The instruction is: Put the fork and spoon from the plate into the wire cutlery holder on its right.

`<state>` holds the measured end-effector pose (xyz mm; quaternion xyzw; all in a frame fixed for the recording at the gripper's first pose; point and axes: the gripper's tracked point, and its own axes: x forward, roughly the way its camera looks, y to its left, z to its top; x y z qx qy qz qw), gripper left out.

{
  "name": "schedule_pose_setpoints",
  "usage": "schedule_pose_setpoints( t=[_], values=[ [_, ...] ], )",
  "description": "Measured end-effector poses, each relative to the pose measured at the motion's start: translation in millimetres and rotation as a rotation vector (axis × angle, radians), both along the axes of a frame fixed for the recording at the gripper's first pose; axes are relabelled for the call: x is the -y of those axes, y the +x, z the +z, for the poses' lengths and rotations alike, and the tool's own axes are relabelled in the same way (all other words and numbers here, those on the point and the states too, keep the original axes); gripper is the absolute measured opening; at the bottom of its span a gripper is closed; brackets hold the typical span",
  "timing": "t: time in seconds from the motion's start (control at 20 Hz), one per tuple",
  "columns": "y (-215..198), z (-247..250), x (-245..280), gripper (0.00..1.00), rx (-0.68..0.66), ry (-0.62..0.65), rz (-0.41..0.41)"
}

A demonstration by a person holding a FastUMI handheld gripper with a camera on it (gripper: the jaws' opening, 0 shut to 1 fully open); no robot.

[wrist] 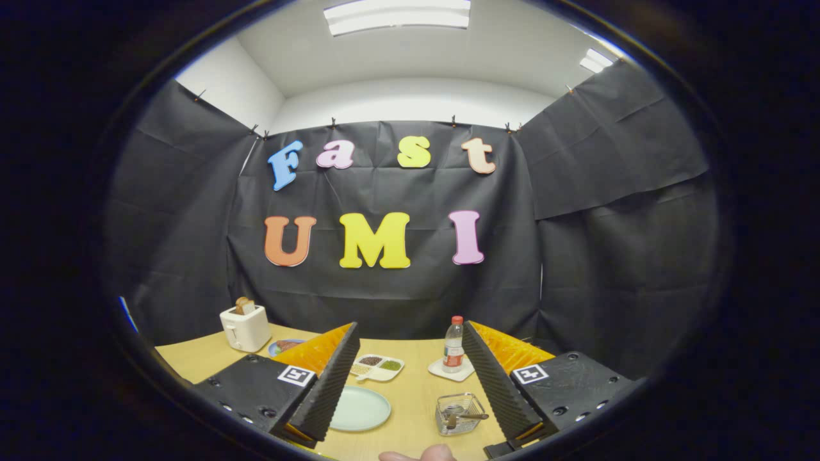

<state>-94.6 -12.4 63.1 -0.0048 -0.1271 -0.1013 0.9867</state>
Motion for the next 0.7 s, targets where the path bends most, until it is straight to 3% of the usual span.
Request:
schedule_pose_setpoints(
  t=[0.7],
  values=[
    [3.7,-1.9,-4.0,0.96,-0.006,-0.006,0.006]
  ],
)
